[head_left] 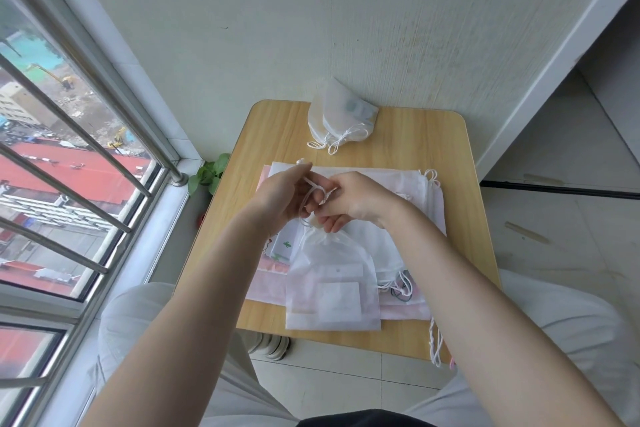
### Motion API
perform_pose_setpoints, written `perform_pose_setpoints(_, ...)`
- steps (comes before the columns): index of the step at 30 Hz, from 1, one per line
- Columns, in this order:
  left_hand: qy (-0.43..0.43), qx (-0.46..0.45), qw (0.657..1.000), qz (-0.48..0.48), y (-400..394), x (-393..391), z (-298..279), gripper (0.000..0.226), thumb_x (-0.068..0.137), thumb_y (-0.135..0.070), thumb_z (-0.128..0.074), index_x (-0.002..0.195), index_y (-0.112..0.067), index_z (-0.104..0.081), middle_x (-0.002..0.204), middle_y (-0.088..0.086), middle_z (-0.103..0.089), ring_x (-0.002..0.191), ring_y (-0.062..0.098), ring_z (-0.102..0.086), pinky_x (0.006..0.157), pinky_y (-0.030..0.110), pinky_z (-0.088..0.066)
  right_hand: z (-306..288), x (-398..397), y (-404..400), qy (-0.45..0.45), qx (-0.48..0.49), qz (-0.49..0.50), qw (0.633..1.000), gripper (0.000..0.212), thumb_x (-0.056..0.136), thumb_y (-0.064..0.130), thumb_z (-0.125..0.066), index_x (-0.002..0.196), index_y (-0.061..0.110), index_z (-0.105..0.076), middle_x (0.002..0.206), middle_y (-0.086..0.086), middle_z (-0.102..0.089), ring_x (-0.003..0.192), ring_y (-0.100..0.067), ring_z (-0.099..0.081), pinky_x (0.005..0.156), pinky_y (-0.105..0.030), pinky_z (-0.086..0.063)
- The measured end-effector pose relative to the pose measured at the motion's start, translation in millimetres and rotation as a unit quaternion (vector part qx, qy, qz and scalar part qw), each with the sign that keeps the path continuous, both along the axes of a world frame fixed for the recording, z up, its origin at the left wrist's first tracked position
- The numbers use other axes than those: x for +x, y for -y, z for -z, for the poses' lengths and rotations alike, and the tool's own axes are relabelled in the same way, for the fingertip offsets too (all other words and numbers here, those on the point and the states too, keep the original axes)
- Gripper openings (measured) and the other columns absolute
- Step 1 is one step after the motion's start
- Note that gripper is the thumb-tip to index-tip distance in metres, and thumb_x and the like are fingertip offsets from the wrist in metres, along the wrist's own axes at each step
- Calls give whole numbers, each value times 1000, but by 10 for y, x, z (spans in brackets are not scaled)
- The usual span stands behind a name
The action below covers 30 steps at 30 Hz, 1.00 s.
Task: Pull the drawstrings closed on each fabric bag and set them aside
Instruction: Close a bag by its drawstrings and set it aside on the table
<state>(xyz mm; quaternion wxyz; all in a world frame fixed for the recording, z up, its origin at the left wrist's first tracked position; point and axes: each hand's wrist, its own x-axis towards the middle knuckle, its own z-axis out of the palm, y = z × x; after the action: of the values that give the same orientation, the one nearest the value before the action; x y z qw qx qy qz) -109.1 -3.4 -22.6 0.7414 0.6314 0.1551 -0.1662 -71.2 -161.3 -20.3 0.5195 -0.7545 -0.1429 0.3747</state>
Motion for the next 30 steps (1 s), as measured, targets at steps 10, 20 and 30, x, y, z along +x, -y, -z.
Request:
perform_pose_setpoints(10,19,69,997,3,20,-56,20,46,101,-27,-41,68,-6,-65,55,8,-52,50,19,-41,49,26,-31,90,23,-92,240,-107,-31,964,32,90,7,-51,60,20,-45,74,10,-47,73,-12,-49,62,-17,-38)
perform_pose_setpoints(20,-6,80,995,-52,-50,-40,169,44,100,-32,-43,62,-13,-54,58,2,-47,49,15,-38,49,24,-28,242,83,109,-33,93,37,994,20,99,19,-53,92,4,-63,86,-9,-70,84,-26,-66,91,-44,-50)
perform_pose_setpoints(30,-38,36,974,-221,-37,-73,483,45,99,-29,-47,56,-14,-43,71,8,-62,75,23,-63,74,32,-47,298,106,134,-293,420,373,774,26,95,7,-54,70,10,-49,65,-9,-58,65,-21,-65,79,-39,-58)
